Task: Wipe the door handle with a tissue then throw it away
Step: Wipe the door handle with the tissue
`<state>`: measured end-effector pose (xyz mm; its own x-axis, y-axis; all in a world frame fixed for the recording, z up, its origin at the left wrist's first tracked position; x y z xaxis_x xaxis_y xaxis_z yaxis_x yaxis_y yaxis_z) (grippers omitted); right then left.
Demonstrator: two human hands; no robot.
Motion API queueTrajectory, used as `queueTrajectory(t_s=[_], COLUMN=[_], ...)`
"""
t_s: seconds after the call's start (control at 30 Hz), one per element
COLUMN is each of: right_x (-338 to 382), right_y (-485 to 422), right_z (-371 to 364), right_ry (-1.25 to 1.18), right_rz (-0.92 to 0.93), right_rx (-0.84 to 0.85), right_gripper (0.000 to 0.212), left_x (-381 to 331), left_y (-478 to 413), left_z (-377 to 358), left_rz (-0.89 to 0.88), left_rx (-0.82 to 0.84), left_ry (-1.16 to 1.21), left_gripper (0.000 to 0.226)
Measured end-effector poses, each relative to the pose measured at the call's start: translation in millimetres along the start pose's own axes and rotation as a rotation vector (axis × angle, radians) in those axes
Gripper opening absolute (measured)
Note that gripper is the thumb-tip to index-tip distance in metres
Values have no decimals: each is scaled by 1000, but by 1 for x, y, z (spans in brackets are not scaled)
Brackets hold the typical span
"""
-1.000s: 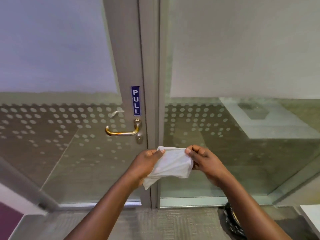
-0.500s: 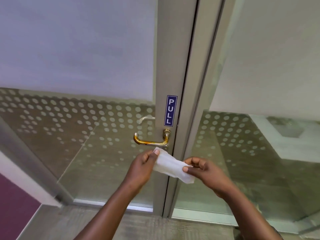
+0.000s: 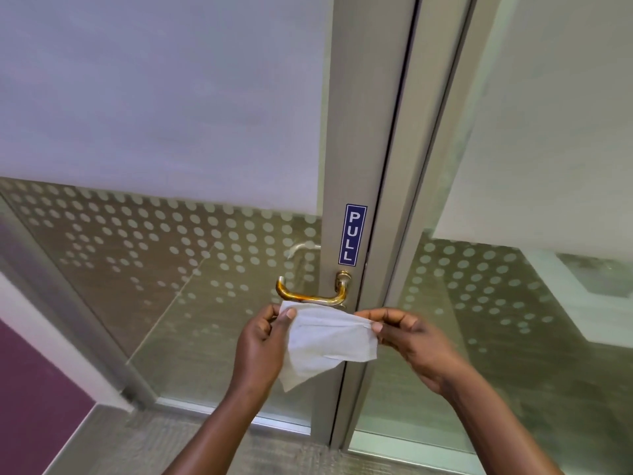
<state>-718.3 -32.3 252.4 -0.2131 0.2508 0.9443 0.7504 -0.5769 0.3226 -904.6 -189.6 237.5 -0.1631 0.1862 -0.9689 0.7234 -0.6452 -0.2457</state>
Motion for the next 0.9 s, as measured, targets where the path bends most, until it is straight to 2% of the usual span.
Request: queueTrajectory(t_s=[0.13,0.33,0.53,0.7,0.8,0.9], right_x=[12,32,60,65,57,60], right_y=[-8,-12,-19,-29,-35,-26], right_z=[4,-4,-14,-18,-19,-29], right_ry=[80,147,492,694,722,804], right_rz=[67,159,218,189,137,221], right_rx=[-184,-468,-696,-810,-854,-950], right_gripper=[29,28,24,26,28,31], left_x=[0,-1,-15,-23,-28,-35], left_y=[-22,-54,-95,-116,-120,-119], left_z=[18,38,32,18,19,23], left_rz=[-19,-28,-146,-252,-321,-432], left_rx=[-10,-23,28,109,118,131], left_ry=[-47,-185,-459,-609,-653,-681], left_gripper=[19,25,26,6,9,16])
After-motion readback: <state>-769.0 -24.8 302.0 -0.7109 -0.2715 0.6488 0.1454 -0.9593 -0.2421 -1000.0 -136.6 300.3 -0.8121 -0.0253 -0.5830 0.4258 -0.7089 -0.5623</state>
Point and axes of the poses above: each hand's wrist, its own y-axis away from the middle knuckle, its own z-axis out of the back of the hand, x = y × z, the point moved 10 cm from there along -y, towards the middle knuckle, and after that the axes turned 13 degrees about -z, right-handed, at the moved point
